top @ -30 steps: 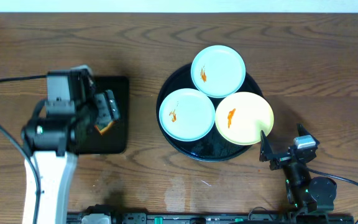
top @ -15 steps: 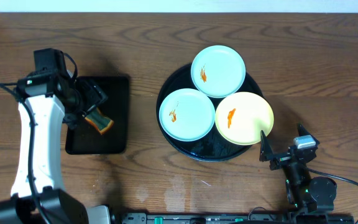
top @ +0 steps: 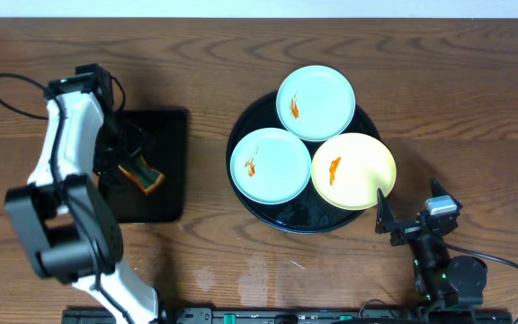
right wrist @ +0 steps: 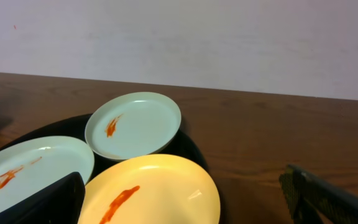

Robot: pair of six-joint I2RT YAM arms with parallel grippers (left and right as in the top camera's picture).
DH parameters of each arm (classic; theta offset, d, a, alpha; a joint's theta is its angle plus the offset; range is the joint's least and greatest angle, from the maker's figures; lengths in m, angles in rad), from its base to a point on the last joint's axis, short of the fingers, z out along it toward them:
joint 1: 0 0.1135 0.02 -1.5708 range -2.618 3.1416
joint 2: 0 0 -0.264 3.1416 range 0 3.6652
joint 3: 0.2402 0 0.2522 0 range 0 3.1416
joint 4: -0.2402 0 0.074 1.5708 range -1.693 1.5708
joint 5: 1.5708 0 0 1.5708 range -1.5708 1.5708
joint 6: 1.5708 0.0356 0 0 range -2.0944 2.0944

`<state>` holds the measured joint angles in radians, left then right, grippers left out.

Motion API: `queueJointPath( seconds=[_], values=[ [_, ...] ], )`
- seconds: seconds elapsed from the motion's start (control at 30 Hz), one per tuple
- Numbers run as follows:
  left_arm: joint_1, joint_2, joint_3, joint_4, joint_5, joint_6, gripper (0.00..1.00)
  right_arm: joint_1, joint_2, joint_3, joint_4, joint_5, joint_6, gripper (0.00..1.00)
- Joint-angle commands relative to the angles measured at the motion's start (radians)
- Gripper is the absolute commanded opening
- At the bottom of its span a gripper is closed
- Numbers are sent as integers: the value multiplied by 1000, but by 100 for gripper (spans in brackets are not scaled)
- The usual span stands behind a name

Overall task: Clean dirty plates on tray and stack at the side
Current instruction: 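Reach the left gripper down to the sponge on the black tray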

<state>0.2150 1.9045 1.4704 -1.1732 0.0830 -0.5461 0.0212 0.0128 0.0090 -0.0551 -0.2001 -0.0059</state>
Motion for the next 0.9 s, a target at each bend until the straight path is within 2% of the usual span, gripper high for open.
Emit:
queueJointPath(
  seconds=[0.0,0.43,0.7,0.87],
  values=[
    [4,64,18,14,-1,-7,82,-8,-4,-3,-2,9,-10,99],
    [4,245,16,36,48,74,81,-8,-4,-3,-2,9,-10,99],
    [5,254,5,56,47,109,46,-8,-4,-3,-2,9,-10,99],
    [5,254,6,69,47,163,34,-8,-4,-3,-2,9,-10,99]
  ],
)
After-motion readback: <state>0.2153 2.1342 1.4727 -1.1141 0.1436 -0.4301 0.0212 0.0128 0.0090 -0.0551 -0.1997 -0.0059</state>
